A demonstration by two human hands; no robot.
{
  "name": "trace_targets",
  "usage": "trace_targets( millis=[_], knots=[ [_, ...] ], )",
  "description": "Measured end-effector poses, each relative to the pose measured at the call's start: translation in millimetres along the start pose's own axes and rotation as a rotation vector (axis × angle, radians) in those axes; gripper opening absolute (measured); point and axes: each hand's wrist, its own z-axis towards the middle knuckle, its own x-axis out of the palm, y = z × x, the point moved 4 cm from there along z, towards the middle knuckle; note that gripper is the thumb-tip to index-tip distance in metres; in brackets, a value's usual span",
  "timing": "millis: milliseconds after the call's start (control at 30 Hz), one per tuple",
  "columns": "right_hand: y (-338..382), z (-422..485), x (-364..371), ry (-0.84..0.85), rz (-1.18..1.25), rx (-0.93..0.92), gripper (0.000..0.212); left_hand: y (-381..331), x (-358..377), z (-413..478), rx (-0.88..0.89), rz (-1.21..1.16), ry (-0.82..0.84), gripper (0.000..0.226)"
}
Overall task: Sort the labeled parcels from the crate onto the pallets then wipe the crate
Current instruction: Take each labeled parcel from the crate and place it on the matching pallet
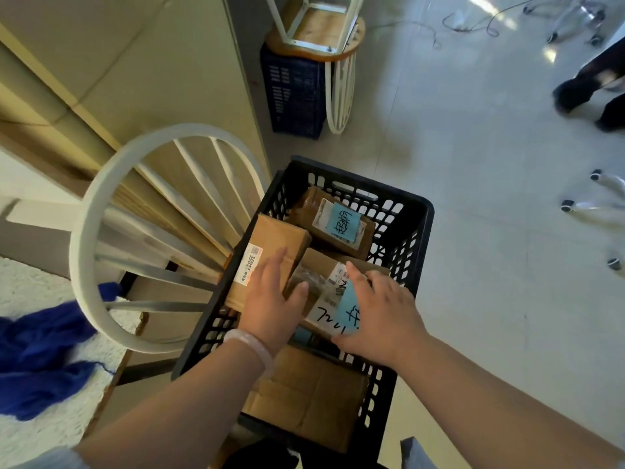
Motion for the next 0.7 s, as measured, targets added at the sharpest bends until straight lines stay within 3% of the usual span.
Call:
trace_targets(
  millis=[200, 267, 333, 400, 567, 700],
  knots=[
    [10, -25, -48, -0.129, 0.038, 0.048, 0.122, -26, -11, -25, -0.138, -0.271, -0.08, 0.093],
    [14, -34, -66, -0.167, 0.095, 0.086, 0.121, -33, -12, -33, -0.141, -0.317, -0.023, 0.116],
    [20, -40, -82, -0.196, 0.164, 0.116, 0.121, -42, -12, -38, -0.14, -0.429, 0.107, 0.125],
    [28, -43, -97, -0.23, 0.188, 0.117, 0.121, -54, -12, -37, -0.13, -0.572, 0.19, 0.12],
    [44, -41, -115, -0.255, 0.388, 0.083, 0.125, -80, -33, -14, 0.032, -0.712, 0.122, 0.098],
    [43, -39, -122, -0.327, 0.568, 0.01, 0.098, -92, -54, -5, 0.069, -0.67, 0.064, 0.084]
  ],
)
